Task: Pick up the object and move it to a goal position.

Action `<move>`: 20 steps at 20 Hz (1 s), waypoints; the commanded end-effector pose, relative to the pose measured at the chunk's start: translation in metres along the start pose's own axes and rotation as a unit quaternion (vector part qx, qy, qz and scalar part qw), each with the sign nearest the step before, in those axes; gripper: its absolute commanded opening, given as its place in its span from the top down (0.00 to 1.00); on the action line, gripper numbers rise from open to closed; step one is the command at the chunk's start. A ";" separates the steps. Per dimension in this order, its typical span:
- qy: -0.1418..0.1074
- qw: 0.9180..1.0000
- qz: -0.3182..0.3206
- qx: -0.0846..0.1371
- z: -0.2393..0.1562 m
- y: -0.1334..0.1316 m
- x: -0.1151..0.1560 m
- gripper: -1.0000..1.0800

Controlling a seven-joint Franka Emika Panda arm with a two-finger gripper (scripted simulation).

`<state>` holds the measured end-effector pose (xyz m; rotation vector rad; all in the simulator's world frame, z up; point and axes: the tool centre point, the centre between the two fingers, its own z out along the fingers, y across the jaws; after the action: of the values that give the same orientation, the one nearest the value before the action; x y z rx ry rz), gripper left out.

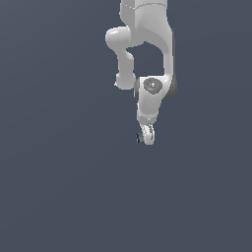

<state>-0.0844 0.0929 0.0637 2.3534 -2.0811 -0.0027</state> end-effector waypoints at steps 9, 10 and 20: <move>0.000 1.000 0.010 0.000 0.006 0.001 -0.001 0.04; 0.000 1.000 0.010 0.000 0.008 0.001 -0.001 0.04; 0.000 1.000 0.012 0.000 0.047 0.002 -0.001 0.04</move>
<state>-0.0868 0.0933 0.0212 2.3285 -2.1075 -0.0016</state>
